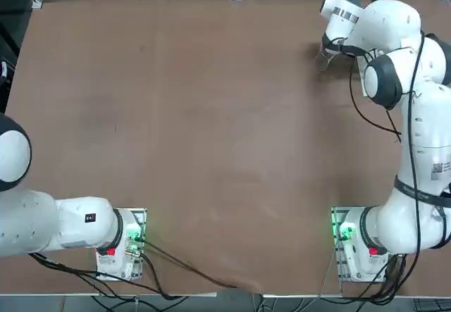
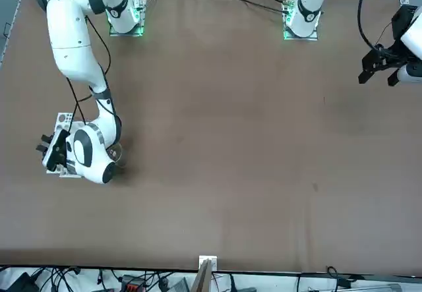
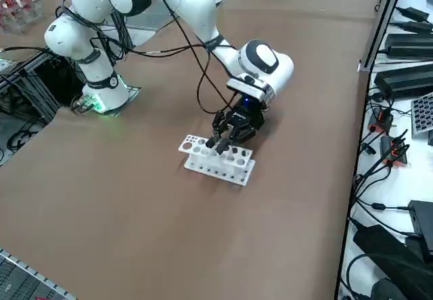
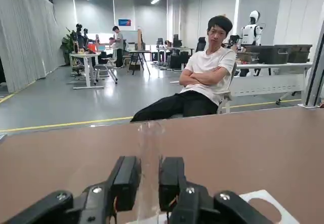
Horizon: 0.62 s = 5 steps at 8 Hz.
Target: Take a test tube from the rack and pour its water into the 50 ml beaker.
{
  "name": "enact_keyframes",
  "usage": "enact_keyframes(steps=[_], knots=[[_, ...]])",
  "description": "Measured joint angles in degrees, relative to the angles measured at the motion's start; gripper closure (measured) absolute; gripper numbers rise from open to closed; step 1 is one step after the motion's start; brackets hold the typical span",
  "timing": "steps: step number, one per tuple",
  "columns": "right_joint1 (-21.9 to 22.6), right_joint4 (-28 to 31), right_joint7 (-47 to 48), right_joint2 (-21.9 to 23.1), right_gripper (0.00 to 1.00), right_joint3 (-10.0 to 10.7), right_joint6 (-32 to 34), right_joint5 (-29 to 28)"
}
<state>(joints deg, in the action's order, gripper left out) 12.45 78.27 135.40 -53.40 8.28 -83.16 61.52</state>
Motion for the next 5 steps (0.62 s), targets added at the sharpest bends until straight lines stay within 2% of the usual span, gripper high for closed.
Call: enact_keyframes(steps=[1, 3, 5], knots=[[0.0, 0.0, -0.1, -0.1, 0.47, 0.0, 0.0, 0.0], [0.1, 0.0, -0.7, -0.1, 0.05, 0.0, 0.2, 0.0], [0.4, -0.1, -3.0, 0.0, 0.02, 0.0, 0.8, 0.0]])
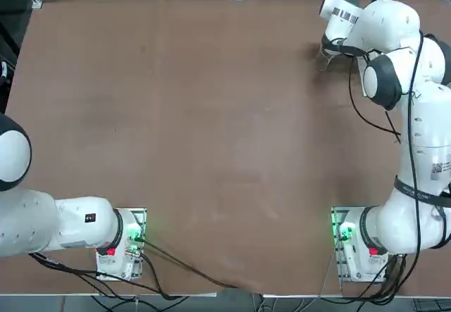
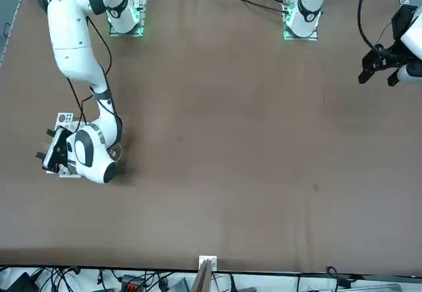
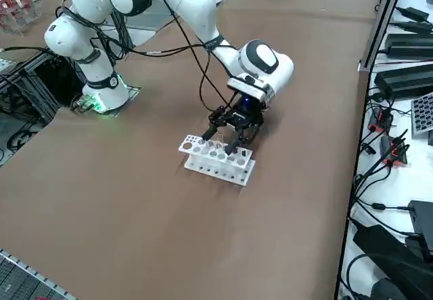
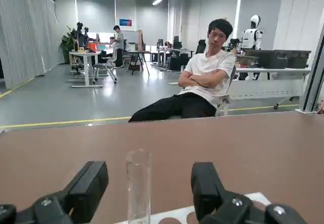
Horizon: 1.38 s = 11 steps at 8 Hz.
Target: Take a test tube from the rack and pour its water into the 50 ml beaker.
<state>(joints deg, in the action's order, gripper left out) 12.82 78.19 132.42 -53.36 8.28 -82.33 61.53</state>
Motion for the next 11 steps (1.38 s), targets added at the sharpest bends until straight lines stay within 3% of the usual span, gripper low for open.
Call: enact_keyframes(steps=[3, 6, 11], knots=[[2.3, -1.1, -12.7, 3.6, 0.01, -0.1, 2.7, -0.9], [4.1, -1.7, -33.9, 12.1, 0.01, -0.3, 3.1, -4.9], [4.2, -5.9, -77.5, 24.1, 0.01, -0.4, 3.0, -22.0]])
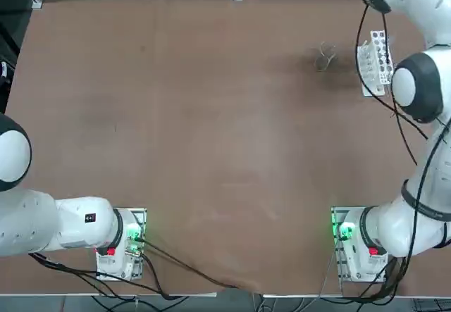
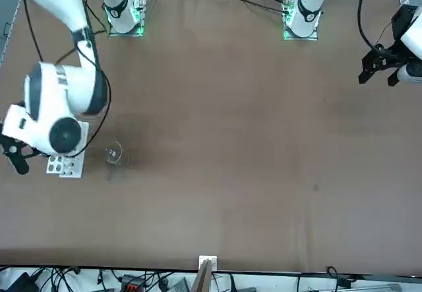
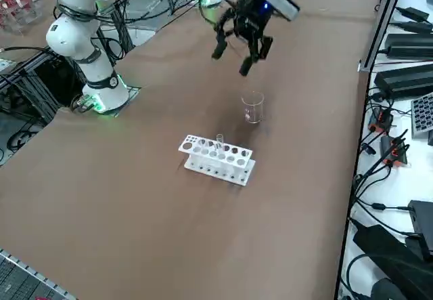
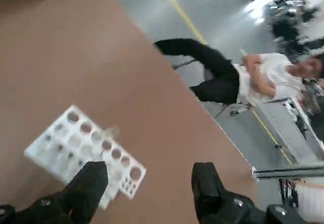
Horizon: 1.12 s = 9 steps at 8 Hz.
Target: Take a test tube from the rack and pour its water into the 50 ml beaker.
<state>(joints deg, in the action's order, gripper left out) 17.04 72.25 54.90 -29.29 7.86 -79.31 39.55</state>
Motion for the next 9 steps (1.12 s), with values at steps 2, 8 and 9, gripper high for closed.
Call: enact_keyframes(steps=[2, 8, 9], knots=[[-0.2, -0.4, -13.3, 4.3, 0.01, 0.1, -0.5, -10.8], [-6.9, 2.4, -45.0, 14.3, 0.01, 0.4, -3.6, -34.1], [-8.6, 5.7, -46.8, 17.2, 0.01, 0.2, -5.9, -35.9]])
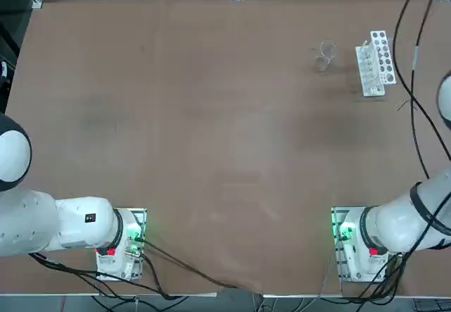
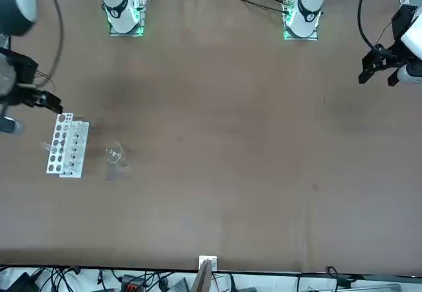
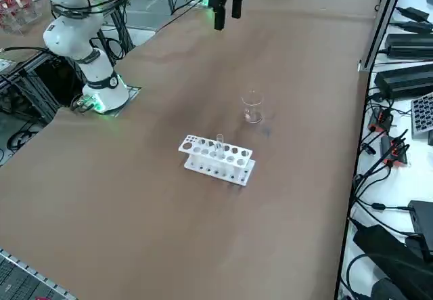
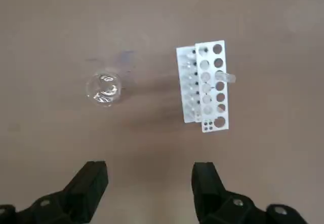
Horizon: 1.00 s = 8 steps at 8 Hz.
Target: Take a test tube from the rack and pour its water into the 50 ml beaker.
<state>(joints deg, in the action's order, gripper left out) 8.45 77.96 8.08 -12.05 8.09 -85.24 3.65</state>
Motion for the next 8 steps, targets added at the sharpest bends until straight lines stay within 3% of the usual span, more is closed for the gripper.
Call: enact_keyframes(steps=[3, 5, 8], knots=[[-2.5, 10.8, -1.2, 8.6, 0.01, -2.8, -5.1, -1.1], [-3.0, 15.9, -7.5, 13.3, 0.01, -3.1, -5.4, -1.1], [-3.6, 18.3, -12.9, 17.4, 0.01, -3.1, -5.4, -1.8]])
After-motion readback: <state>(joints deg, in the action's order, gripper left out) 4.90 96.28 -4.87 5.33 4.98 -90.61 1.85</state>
